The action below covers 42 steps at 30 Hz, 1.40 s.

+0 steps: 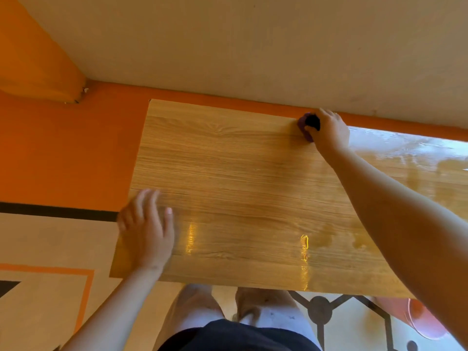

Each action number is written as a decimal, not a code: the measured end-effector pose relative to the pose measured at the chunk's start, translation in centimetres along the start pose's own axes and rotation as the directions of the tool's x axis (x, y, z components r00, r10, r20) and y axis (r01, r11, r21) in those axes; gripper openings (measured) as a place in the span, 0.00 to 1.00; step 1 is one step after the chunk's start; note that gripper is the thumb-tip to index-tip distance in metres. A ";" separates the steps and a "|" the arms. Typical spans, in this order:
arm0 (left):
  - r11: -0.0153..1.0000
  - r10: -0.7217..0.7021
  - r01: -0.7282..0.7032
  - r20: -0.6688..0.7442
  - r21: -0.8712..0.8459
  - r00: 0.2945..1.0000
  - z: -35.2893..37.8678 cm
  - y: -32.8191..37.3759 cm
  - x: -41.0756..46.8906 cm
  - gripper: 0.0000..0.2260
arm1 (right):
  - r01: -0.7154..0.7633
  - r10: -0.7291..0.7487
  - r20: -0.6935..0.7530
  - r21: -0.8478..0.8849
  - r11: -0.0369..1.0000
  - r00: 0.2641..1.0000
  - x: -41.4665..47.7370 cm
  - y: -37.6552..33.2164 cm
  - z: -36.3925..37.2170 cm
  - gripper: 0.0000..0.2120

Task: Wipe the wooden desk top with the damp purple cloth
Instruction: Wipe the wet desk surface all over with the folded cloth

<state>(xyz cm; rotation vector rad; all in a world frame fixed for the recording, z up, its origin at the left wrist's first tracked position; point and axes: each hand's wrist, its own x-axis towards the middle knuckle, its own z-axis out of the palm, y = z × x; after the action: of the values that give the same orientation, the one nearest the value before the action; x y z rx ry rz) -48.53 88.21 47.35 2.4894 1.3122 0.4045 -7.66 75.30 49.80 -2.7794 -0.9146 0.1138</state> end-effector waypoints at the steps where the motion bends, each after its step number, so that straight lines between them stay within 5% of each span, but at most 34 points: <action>1: 0.996 0.086 -0.084 0.036 -0.032 0.996 0.5 1.9 -0.8 0.19 | 0.035 -0.035 0.001 -0.001 0.999 0.999 -0.3 0.2 0.0 0.15; 5: 0.939 0.338 -0.320 0.171 -0.127 0.925 4.3 10.7 -4.2 0.18 | 0.226 -0.228 0.084 0.038 0.973 0.970 -3.2 1.0 -0.3 0.13; 14: 0.962 0.272 -0.270 0.188 -0.041 0.944 8.2 15.1 -6.4 0.17 | 0.565 -0.587 0.213 0.157 0.810 0.781 -14.2 5.6 -0.5 0.16; 24: 0.969 0.244 -0.246 0.167 -0.010 0.955 8.6 15.3 -6.5 0.18 | 0.262 -0.276 0.070 0.157 0.952 0.959 1.5 4.1 -0.5 0.14; 28: 0.970 0.240 -0.242 0.164 -0.004 0.957 8.7 15.2 -6.5 0.17 | 0.238 -0.247 0.047 0.142 0.961 0.968 2.8 3.6 -0.1 0.13; 42: 0.968 0.251 -0.250 0.138 -0.024 0.958 8.8 15.0 -6.5 0.17 | 0.430 -0.508 0.320 0.285 0.857 0.800 -25.7 5.0 -1.0 0.17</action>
<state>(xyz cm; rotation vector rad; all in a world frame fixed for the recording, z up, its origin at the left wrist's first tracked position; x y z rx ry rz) -37.48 73.59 44.39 2.6341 0.9435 0.2808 -25.31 55.95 49.81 -2.2925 -1.5703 0.6505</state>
